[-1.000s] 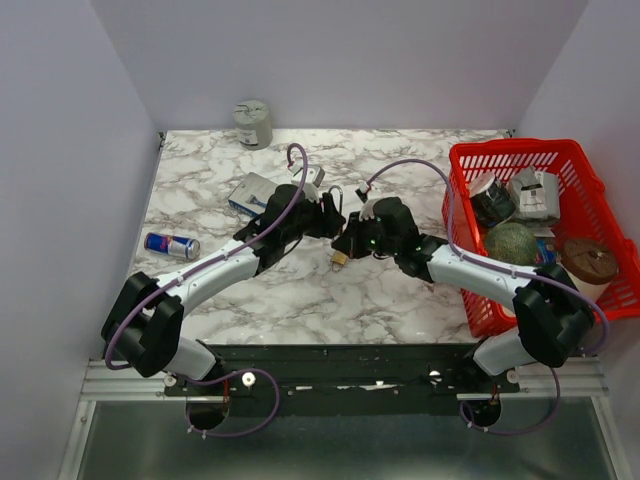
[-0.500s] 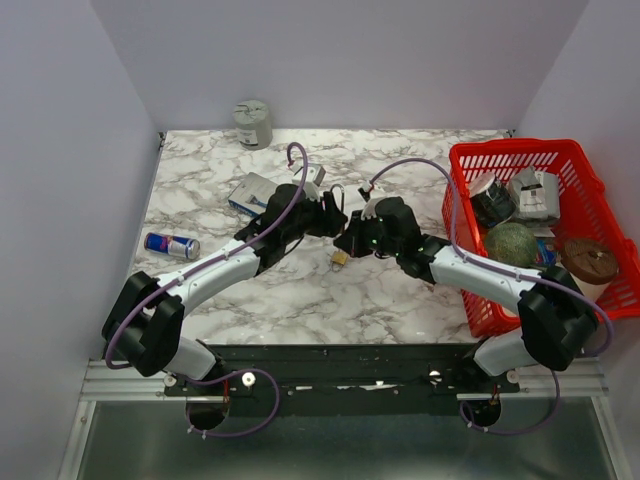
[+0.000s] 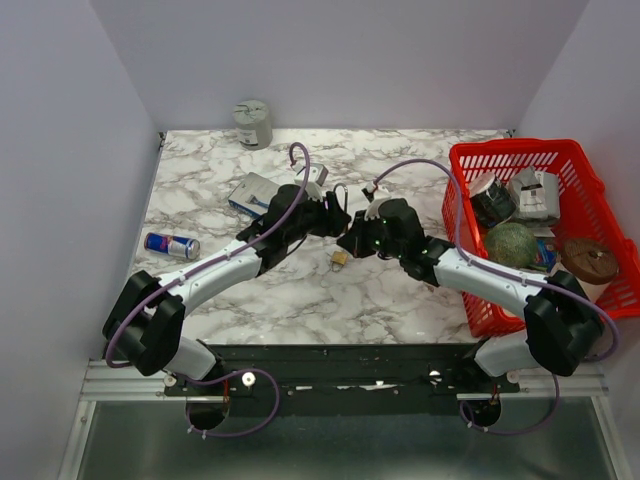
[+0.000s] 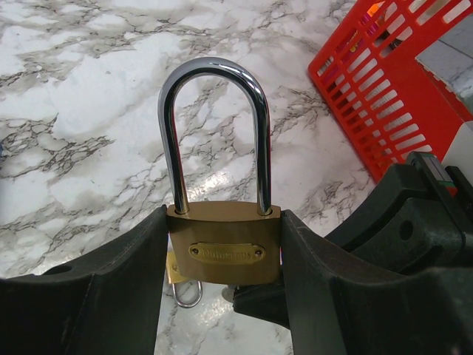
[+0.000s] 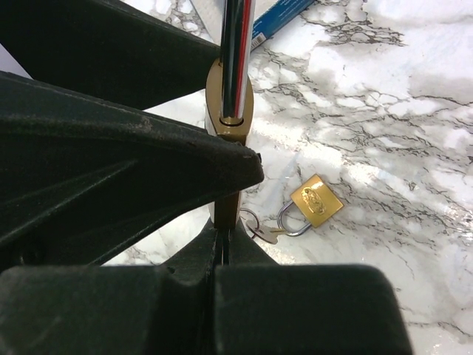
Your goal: Unlock with the key
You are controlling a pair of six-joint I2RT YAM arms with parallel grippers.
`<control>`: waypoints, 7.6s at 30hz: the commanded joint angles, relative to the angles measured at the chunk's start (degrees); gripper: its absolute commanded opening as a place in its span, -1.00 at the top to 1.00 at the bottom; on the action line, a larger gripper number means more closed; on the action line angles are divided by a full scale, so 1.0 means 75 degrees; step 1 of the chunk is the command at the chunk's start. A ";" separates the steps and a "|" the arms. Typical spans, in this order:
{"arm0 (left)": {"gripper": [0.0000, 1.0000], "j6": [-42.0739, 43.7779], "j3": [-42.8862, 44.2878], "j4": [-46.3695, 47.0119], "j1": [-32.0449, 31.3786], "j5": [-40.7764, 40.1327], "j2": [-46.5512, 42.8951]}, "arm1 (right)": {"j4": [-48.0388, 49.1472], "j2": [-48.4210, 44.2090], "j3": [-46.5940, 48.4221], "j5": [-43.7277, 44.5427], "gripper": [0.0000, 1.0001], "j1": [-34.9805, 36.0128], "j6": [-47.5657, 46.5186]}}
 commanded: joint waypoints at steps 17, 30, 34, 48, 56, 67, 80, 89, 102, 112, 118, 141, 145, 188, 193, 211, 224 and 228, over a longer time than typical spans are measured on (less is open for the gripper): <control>1.00 -0.0268 -0.0204 -0.0574 -0.0720 0.0690 -0.0087 | 0.2195 -0.0794 -0.0178 0.0592 0.99 -0.0591 0.0061; 1.00 -0.0221 -0.0251 -0.0598 -0.1048 0.0608 -0.0052 | 0.2359 -0.1040 -0.0260 0.0545 0.99 -0.0755 -0.0044; 1.00 -0.0197 -0.0251 -0.0609 -0.1165 0.0514 -0.0064 | 0.2359 -0.1087 -0.0260 0.0604 0.99 -0.0778 -0.0056; 1.00 -0.0010 -0.0111 -0.0692 -0.1330 -0.0037 -0.0497 | 0.2511 -0.1262 -0.0717 -0.0051 0.99 -0.0931 -0.0091; 1.00 -0.0185 0.0159 -0.0704 -0.1259 0.0173 -0.0591 | 0.2734 -0.1661 -0.1315 -0.0275 0.99 -0.0931 0.0060; 1.00 -0.0326 -0.0497 -0.0175 -0.2090 -0.0447 -0.0638 | 0.2638 -0.1895 -0.1279 -0.0053 0.99 -0.0931 0.0155; 1.00 -0.0654 -0.0732 -0.0059 -0.3333 -0.2122 -0.0240 | 0.3659 -0.2458 -0.1971 0.0697 0.99 -0.0931 0.0319; 1.00 -0.1252 -0.0884 0.0363 -0.3533 -0.2287 0.0088 | 0.4503 -0.2353 -0.2358 0.0488 0.99 -0.0931 0.0483; 1.00 -0.0842 -0.0005 -0.0949 -0.3275 -0.2815 0.0358 | 0.3367 -0.2071 -0.2580 -0.0463 0.99 -0.0825 0.0834; 1.00 -0.1088 -0.0204 -0.0949 -0.3217 -0.2147 0.1002 | 0.3731 -0.1943 -0.3670 -0.0275 0.99 -0.0790 0.1795; 1.00 -0.1252 -0.0380 -0.0891 -0.3228 -0.1877 0.1494 | 0.3683 -0.1650 -0.4103 -0.0041 0.99 -0.0778 0.2264; 0.39 -0.1287 0.0358 -0.1359 -0.2889 -0.0693 0.3253 | 0.4082 -0.0501 -0.4573 0.0416 0.99 -0.0755 0.3413; 0.13 -0.1264 0.0370 -0.1510 -0.2889 -0.0681 0.3253 | 0.4163 -0.0360 -0.4549 0.0393 0.99 -0.0767 0.3436; 0.30 -0.1627 0.0336 -0.1055 -0.2877 -0.0096 0.4073 | 0.4515 -0.0231 -0.4584 0.0463 0.99 -0.0766 0.3460; 0.82 -0.1849 0.0054 -0.0704 -0.2842 -0.0095 0.3793 | 0.4516 -0.0465 -0.4760 0.0697 0.99 -0.0766 0.3483; 1.00 -0.3232 -0.2067 0.1767 -0.2443 -0.0224 0.0699 | 0.2208 -0.3840 -0.4831 0.1002 0.99 -0.0755 0.2617; 1.00 -0.3666 -0.2103 0.1828 -0.2443 -0.0565 0.0182 | 0.3237 -0.3935 -0.4866 0.0967 0.99 -0.0299 0.1410; 1.00 -0.3666 -0.2033 0.1863 -0.2443 -0.0529 0.0346 | 0.3484 -0.3572 -0.4796 0.1213 0.99 0.0228 0.1093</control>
